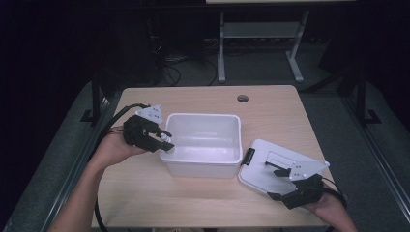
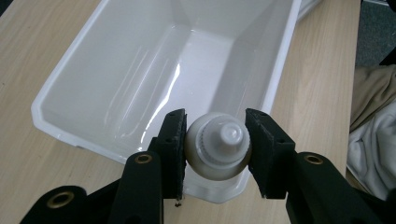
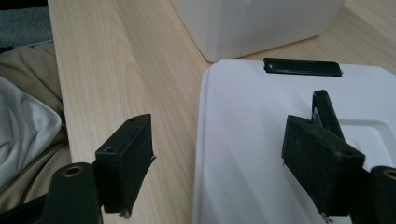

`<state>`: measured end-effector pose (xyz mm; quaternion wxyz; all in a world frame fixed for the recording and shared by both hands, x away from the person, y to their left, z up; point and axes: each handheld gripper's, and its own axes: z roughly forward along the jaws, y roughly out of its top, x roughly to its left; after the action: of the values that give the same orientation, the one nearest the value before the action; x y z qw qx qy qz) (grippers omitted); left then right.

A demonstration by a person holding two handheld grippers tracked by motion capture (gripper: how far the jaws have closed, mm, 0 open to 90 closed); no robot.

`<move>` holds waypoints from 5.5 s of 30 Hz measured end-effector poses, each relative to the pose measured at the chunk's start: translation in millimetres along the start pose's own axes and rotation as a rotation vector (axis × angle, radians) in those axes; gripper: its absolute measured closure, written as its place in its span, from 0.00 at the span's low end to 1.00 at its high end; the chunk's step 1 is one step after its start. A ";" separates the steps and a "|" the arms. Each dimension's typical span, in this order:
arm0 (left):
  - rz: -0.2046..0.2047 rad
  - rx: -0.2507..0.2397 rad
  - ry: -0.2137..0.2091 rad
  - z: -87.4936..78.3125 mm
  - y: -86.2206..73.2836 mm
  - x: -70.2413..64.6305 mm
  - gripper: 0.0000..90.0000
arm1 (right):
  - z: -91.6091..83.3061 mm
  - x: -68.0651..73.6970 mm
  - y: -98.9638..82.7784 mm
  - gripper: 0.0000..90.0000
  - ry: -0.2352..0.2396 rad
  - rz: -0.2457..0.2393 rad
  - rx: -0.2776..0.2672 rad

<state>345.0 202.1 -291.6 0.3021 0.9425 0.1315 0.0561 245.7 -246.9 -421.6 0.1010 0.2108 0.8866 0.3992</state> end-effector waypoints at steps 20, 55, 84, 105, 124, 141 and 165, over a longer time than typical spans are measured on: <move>-0.018 0.035 -0.019 23.6 -4.3 5.4 0.66 | -1.1 -1.0 -0.2 0.27 -0.002 0.006 -0.001; -0.041 0.064 -0.020 50.8 -10.9 11.9 0.66 | -0.7 -1.2 -1.3 0.27 0.009 0.004 -0.005; -0.031 0.088 0.042 61.7 -16.6 9.9 0.66 | 2.3 -0.8 1.6 0.27 0.017 0.000 -0.006; -0.030 0.094 0.037 63.6 -10.7 11.7 0.67 | 2.5 0.0 3.4 0.27 0.017 -0.007 -0.021; -0.013 0.075 0.052 40.4 -6.2 0.2 0.64 | 0.7 -0.6 2.6 0.27 0.005 -0.009 -0.012; -0.026 0.039 0.068 6.3 -14.9 -9.9 0.62 | -5.7 -2.2 -0.5 0.27 -0.019 -0.001 -0.016; -0.050 0.014 0.095 -12.7 -46.8 -25.4 0.61 | -2.9 3.0 1.3 0.27 -0.007 -0.001 0.002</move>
<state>308.3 238.6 -309.3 0.2901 0.9373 0.1696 0.0921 242.4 -246.7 -418.7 0.1040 0.2120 0.8867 0.3975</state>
